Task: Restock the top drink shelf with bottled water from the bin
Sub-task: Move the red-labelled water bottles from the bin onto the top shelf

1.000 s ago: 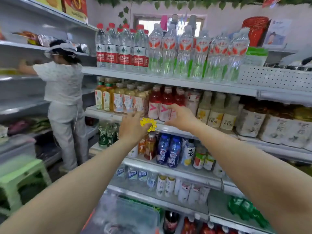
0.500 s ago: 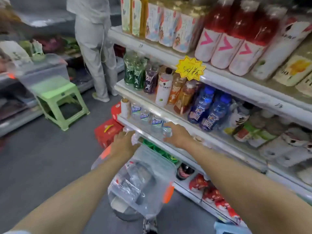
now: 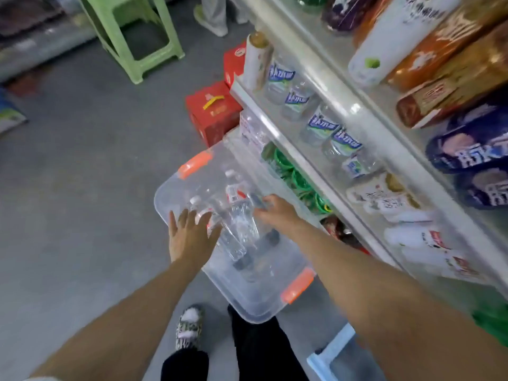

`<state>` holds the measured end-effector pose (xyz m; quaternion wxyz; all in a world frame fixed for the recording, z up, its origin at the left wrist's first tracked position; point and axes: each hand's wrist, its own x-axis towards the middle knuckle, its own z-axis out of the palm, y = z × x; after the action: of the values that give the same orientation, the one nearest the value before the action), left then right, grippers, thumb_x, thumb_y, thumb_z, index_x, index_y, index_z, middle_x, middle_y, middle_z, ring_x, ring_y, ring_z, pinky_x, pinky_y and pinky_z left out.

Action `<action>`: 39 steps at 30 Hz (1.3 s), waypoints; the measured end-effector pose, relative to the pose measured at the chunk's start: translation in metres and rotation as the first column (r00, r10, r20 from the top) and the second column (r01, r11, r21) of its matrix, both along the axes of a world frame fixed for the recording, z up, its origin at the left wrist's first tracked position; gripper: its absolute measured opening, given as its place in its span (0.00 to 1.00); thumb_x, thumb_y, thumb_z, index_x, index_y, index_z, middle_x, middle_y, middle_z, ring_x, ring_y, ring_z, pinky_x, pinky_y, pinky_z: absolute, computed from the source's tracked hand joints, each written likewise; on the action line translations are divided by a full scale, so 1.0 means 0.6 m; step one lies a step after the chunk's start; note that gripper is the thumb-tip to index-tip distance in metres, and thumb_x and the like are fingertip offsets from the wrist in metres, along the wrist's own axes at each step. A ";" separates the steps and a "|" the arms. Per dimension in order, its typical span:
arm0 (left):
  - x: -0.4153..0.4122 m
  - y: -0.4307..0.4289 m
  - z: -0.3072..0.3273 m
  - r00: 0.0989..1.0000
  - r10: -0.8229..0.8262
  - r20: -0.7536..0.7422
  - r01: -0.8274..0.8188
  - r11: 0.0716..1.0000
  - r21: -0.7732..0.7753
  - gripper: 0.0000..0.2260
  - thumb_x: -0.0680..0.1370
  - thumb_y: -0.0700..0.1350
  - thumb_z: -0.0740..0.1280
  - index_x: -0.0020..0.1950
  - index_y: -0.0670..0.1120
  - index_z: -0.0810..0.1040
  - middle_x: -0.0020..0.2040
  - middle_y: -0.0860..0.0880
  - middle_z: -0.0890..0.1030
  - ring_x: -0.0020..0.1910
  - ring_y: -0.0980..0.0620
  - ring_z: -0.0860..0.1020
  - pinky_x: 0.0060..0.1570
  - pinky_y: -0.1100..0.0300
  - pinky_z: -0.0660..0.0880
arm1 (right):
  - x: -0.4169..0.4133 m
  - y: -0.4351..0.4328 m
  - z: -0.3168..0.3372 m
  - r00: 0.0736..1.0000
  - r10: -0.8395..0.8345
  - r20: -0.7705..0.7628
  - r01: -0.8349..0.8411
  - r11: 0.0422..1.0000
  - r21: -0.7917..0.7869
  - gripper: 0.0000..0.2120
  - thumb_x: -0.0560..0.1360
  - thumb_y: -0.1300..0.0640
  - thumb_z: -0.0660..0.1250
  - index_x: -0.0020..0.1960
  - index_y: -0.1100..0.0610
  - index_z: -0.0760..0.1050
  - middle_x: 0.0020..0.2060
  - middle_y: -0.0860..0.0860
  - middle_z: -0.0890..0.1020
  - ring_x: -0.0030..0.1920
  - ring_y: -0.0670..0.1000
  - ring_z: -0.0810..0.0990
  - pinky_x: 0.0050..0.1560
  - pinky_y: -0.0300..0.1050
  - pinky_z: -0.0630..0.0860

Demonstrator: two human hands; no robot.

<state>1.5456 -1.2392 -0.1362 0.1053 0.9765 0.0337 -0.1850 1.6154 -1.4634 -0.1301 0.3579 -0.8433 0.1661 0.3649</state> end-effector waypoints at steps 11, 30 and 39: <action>-0.014 -0.017 -0.052 0.958 -0.003 0.287 -0.012 0.999 0.052 0.17 0.81 0.55 0.59 0.59 0.49 0.83 0.58 0.51 0.84 0.66 0.48 0.75 0.77 0.38 0.49 | 0.140 0.099 -0.150 0.997 -0.064 -0.036 0.067 0.995 0.074 0.24 0.81 0.45 0.66 0.71 0.58 0.73 0.65 0.57 0.80 0.51 0.53 0.78 0.48 0.41 0.72; -0.013 -0.014 -0.056 0.943 0.040 0.331 -0.034 0.999 -0.023 0.19 0.81 0.56 0.58 0.58 0.46 0.82 0.55 0.51 0.85 0.66 0.46 0.76 0.75 0.36 0.52 | 0.153 0.148 -0.224 0.972 -0.068 -0.226 0.120 0.967 0.225 0.21 0.76 0.45 0.74 0.64 0.56 0.78 0.56 0.55 0.85 0.54 0.55 0.85 0.61 0.55 0.81; -0.015 -0.012 -0.056 0.950 0.038 0.311 -0.027 0.999 -0.039 0.19 0.82 0.56 0.58 0.58 0.46 0.82 0.53 0.51 0.85 0.66 0.45 0.76 0.75 0.35 0.52 | 0.154 0.140 -0.222 0.942 0.045 -0.332 -0.004 0.992 0.124 0.09 0.76 0.56 0.75 0.52 0.55 0.78 0.55 0.57 0.84 0.51 0.56 0.85 0.50 0.55 0.84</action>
<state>1.5367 -1.2464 -0.1699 0.1289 0.9908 0.0294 -0.0273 1.7078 -1.3793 -0.2634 0.3707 -0.7479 0.1912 0.5163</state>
